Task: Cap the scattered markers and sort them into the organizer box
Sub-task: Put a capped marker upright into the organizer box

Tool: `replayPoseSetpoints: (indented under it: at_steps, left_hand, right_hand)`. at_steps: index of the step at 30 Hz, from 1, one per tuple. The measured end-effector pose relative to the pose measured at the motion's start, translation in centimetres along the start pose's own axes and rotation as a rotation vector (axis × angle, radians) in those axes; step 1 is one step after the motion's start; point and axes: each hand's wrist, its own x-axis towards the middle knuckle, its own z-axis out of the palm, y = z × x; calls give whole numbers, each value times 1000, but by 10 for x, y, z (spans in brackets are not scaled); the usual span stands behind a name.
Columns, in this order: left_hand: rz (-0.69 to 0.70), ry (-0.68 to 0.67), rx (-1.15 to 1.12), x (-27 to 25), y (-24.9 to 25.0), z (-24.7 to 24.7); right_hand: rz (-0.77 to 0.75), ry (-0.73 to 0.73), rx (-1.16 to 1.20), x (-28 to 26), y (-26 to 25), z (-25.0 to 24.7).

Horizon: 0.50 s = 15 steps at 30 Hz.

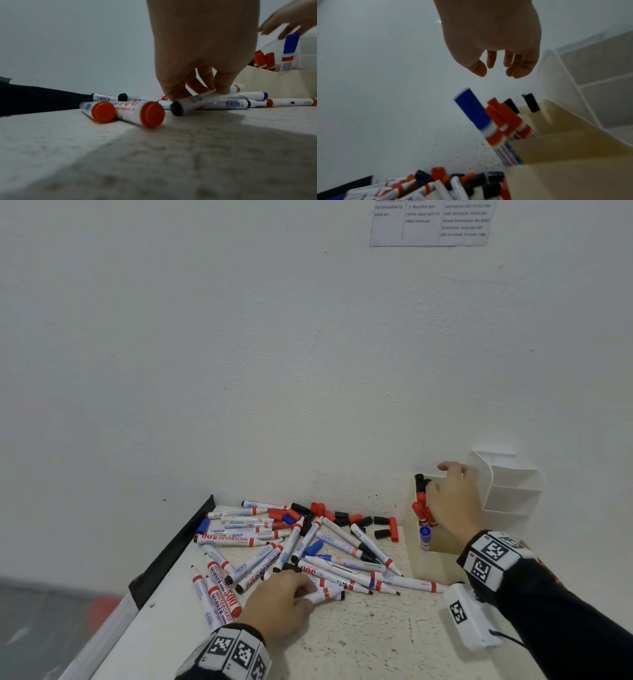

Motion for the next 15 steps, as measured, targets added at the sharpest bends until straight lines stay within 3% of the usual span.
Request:
replayPoseSetpoints:
  at_steps: [3,5,10,15]
  left_hand:
    - [-8,54,-189,2,2,1]
    - [-21,134,-289,2,5,-1]
    - [-168,383,-438,4,4,-9]
    - [-255,599,-366,7,-8,-8]
  right_hand:
    - [-166,20,18,-9,-27,-7]
    - [-239,-60,40,-16,-45,-7]
    - [-245,-627,-101,-44,-65,18]
    - [-336,-1071,-205,-83,-60,59]
